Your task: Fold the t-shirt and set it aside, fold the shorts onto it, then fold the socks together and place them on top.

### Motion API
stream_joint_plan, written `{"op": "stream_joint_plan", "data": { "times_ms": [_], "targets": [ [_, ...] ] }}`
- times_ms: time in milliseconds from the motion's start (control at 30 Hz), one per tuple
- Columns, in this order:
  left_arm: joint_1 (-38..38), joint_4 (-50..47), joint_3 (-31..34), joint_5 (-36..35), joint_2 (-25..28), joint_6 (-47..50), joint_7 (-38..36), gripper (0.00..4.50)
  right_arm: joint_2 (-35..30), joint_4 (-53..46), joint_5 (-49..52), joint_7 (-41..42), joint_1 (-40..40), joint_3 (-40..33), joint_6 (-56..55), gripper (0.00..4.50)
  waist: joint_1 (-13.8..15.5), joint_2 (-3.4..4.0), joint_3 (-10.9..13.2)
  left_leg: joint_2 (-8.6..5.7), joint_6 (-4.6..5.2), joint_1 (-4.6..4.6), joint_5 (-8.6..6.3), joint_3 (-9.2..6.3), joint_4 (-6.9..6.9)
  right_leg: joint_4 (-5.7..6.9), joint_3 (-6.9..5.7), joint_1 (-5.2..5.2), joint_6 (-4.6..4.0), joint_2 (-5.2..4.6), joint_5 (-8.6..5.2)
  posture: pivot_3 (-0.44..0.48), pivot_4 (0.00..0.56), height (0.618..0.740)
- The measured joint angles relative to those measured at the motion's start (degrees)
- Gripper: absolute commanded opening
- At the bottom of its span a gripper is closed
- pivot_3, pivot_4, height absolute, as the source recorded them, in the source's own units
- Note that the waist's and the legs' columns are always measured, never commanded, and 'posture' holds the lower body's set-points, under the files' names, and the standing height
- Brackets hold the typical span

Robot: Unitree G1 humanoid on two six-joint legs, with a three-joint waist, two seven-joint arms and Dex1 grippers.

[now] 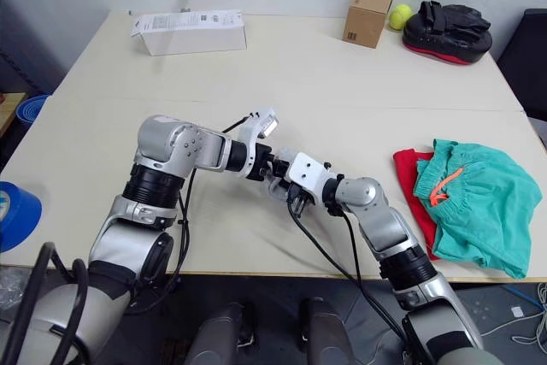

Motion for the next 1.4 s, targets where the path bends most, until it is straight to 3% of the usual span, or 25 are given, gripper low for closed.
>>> {"op": "stream_joint_plan", "data": {
  "times_ms": [233, 567, 1133, 1400],
  "targets": [
    [0.0, 2.0, 8.0, -0.6, -2.2, 4.0, 0.3, 4.46, -0.6, -0.9, -0.4, -0.2, 0.6, -0.5, 0.0, 0.00, -0.1, 0.00, 0.0, 0.01, -0.05, 0.00, 0.02, 0.01, -0.01, 0.03, -0.01, -0.03, 0.00, 0.03, 0.00, 0.000, 0.150, 0.740],
    [-3.2, 2.1, 18.7, -4.2, -0.8, 10.3, 0.3, 4.46, -0.6, -0.4, -0.9, -0.6, 0.5, -0.4, 0.0, 0.00, -0.1, 0.00, 0.0, 0.01, -0.15, 0.05, 0.07, 0.01, 0.01, 0.17, 0.00, -0.02, 0.00, 0.03, 0.00, 0.000, 0.150, 0.740],
    [-3.1, 4.2, 20.3, -6.1, 4.6, 10.7, 2.7, 4.46, -0.6, 0.0, -0.9, -0.5, 0.4, -0.4, 0.1, 0.00, -0.1, 0.00, 0.0, 0.01, -0.24, 0.08, 0.12, 0.01, 0.00, 0.25, 0.00, -0.04, 0.00, 0.03, 0.00, 0.000, 0.150, 0.740],
    [-0.8, 4.1, 18.0, -6.2, -0.3, 8.5, 2.2, 4.46, -0.6, 0.1, -0.9, -0.5, 0.4, -0.5, 0.1, 0.00, -0.1, 0.00, 0.0, 0.02, -0.23, 0.07, 0.12, 0.01, 0.00, 0.26, 0.01, -0.05, 0.00, 0.04, 0.00, 0.000, 0.150, 0.740]
  ]
}}
